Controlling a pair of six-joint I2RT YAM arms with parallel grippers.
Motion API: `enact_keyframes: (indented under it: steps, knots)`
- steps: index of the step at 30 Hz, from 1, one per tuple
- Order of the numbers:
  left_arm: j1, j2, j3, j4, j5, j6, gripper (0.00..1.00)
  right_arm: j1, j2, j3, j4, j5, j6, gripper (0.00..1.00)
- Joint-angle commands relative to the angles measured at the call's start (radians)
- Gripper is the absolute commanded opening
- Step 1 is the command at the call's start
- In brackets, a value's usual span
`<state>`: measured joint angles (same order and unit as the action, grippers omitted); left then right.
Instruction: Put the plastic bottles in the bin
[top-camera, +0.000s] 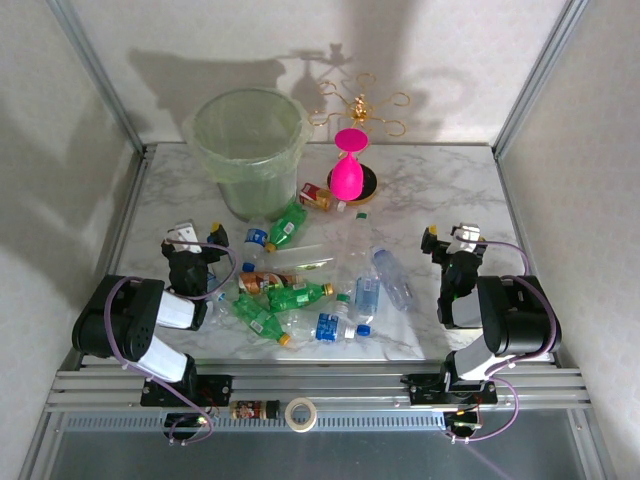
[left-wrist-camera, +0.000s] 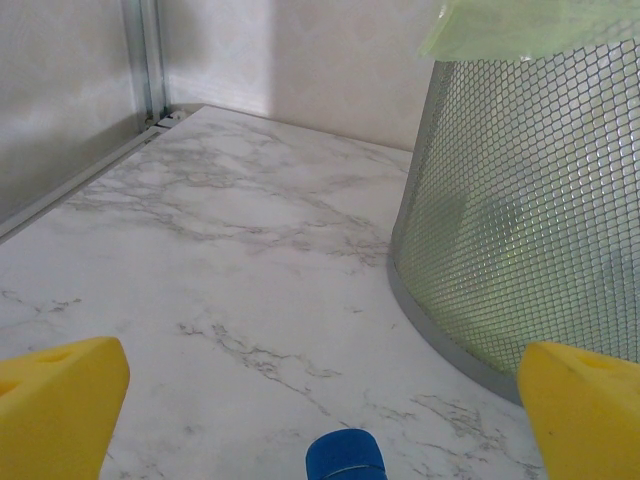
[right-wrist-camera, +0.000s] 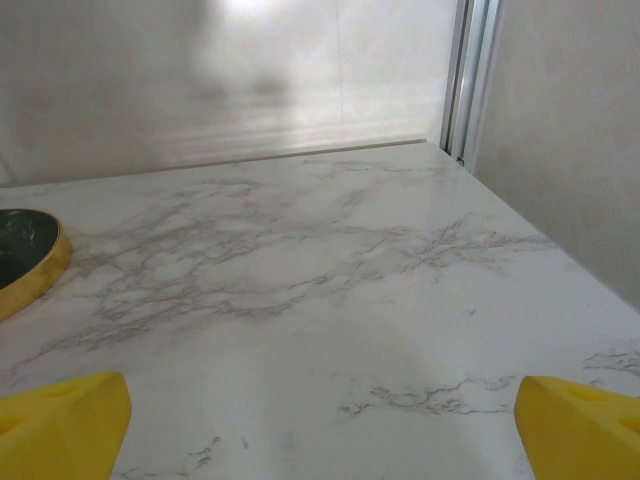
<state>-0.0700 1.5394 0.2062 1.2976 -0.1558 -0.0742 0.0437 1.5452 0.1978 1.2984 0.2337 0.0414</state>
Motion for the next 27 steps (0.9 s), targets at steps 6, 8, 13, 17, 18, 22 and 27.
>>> enact_keyframes:
  steps: [6,8,13,17,18,22,27]
  knots:
    - [0.007,0.003,0.017,0.004,0.004,0.005,0.99,-0.001,0.006,0.002,0.039,-0.008,0.006,0.99]
    - [0.007,0.002,0.017,0.004,0.003,0.005,0.99,-0.002,0.005,-0.001,0.046,-0.007,0.005,0.99]
    - [0.001,-0.013,0.02,-0.005,-0.024,0.001,0.99,0.041,-0.118,-0.003,-0.043,0.051,-0.034,0.99]
    - [-0.002,-0.13,0.071,-0.186,-0.08,-0.012,0.98,0.079,-0.253,0.049,-0.264,0.085,-0.04,0.99]
    - [-0.006,-0.167,0.076,-0.223,-0.094,-0.012,0.98,0.085,-0.276,0.097,-0.331,0.087,-0.031,0.99]
    - [-0.02,-0.328,0.098,-0.379,-0.134,-0.076,0.99,0.131,-0.326,0.215,-0.579,0.074,0.029,0.99]
    - [-0.028,-0.509,0.163,-0.653,-0.015,-0.27,1.0,0.207,-0.309,0.426,-0.956,-0.02,0.189,0.99]
